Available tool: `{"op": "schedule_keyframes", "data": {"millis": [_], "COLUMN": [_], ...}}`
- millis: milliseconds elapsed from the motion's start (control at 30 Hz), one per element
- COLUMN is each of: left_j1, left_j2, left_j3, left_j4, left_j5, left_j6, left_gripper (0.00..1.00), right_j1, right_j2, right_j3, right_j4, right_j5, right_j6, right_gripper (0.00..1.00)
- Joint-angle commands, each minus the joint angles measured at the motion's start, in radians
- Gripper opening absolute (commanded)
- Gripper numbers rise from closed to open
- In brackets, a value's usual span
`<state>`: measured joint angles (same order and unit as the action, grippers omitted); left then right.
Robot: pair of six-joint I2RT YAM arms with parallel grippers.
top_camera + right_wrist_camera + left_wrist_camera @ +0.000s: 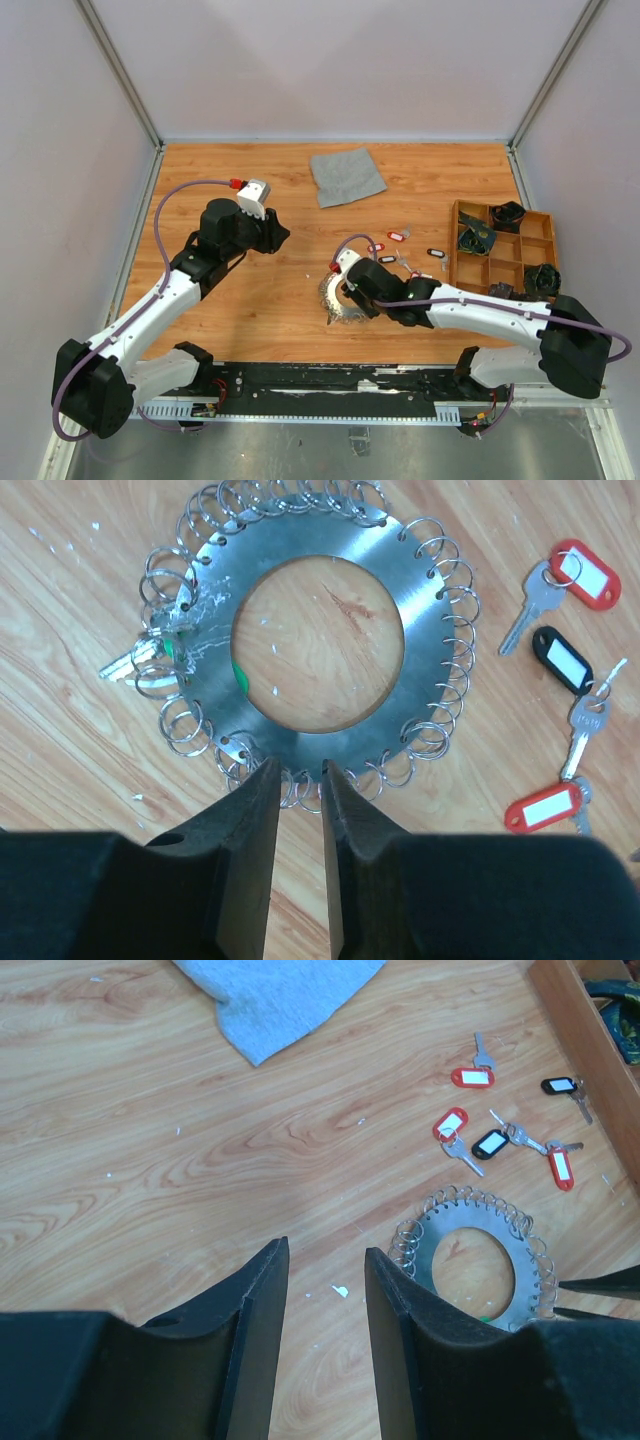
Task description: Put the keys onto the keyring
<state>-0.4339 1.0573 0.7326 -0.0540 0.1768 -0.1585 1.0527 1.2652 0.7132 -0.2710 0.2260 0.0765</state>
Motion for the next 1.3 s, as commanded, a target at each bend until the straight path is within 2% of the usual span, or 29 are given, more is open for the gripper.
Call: {"op": "schedule_keyframes", "data": {"millis": [0, 100, 200, 233, 400, 767, 1267], "left_j1": [0.009, 0.009, 0.009, 0.009, 0.009, 0.009, 0.009], "left_j2": [-0.019, -0.02, -0.02, -0.021, -0.02, -0.019, -0.02], "left_j3": [0.024, 0.024, 0.022, 0.022, 0.022, 0.022, 0.022], "left_j4": [0.025, 0.025, 0.026, 0.027, 0.028, 0.029, 0.027], "left_j5": [-0.002, -0.003, -0.002, 0.0, 0.001, 0.001, 0.001], "left_j6": [0.008, 0.008, 0.007, 0.007, 0.007, 0.007, 0.008], "left_gripper": [0.42, 0.42, 0.42, 0.42, 0.42, 0.42, 0.42], "right_j1": [-0.019, -0.019, -0.019, -0.018, -0.019, -0.071, -0.127], "right_j2": [-0.025, -0.01, -0.009, -0.023, -0.019, -0.03, -0.023], "right_j3": [0.016, 0.005, -0.028, -0.072, -0.119, -0.219, -0.286], "right_j4": [-0.005, 0.049, 0.088, 0.142, 0.155, 0.246, 0.333], "right_j5": [-0.069, -0.174, -0.208, -0.22, -0.191, -0.225, -0.25], "right_j6": [0.237, 0.37, 0.51, 0.624, 0.766, 0.899, 0.959], "right_gripper": [0.24, 0.25, 0.27, 0.25, 0.16, 0.15, 0.15]}}
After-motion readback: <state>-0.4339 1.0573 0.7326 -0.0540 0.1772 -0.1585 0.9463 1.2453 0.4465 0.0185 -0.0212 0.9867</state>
